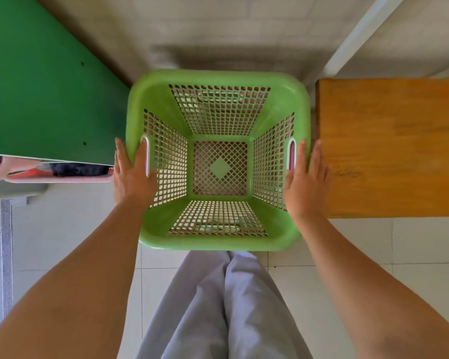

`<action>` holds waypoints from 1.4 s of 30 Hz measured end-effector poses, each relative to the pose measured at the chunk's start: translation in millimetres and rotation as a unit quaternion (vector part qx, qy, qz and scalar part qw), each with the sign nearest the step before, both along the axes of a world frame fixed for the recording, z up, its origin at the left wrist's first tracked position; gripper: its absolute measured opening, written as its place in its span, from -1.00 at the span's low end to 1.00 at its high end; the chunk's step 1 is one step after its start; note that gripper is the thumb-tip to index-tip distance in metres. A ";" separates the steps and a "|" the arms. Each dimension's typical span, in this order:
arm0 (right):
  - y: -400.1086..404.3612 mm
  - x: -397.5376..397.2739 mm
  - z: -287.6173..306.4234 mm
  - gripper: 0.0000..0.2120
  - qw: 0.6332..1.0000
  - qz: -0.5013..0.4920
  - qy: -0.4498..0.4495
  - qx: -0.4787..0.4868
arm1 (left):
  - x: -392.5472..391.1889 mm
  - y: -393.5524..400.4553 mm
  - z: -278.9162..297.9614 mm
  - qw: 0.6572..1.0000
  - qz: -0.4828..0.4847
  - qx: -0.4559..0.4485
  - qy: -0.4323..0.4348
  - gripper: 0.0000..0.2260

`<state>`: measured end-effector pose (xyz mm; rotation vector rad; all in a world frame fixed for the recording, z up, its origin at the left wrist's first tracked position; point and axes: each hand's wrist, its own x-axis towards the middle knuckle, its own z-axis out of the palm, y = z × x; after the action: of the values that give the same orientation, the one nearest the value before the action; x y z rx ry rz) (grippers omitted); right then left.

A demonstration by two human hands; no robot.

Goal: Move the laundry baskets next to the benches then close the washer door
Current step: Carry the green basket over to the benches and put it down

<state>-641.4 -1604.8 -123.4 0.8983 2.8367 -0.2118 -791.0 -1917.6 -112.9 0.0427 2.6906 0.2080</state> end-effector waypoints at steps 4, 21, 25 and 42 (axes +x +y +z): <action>-6.0 9.8 9.3 -0.41 1.000 -0.005 0.004 -0.013 | 8.5 2.8 5.8 1.000 -0.015 -0.014 0.018 -0.33; 0.8 101.8 186.6 -0.45 0.999 -0.040 0.023 -0.028 | 76.6 86.8 186.6 0.980 -0.200 0.000 0.019 -0.42; 7.6 144.2 221.7 -0.47 0.998 -0.058 0.024 -0.023 | 101.1 122.4 230.2 0.961 -0.272 0.039 0.020 -0.46; 150.6 415.7 275.7 -0.49 0.960 -0.275 0.017 -0.049 | 287.0 377.5 276.0 0.860 -0.508 0.050 -0.012 -0.52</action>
<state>-225.7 -1454.1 152.3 1.6508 2.5068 -0.4289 -504.0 -1540.1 163.0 1.4178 2.2527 0.0062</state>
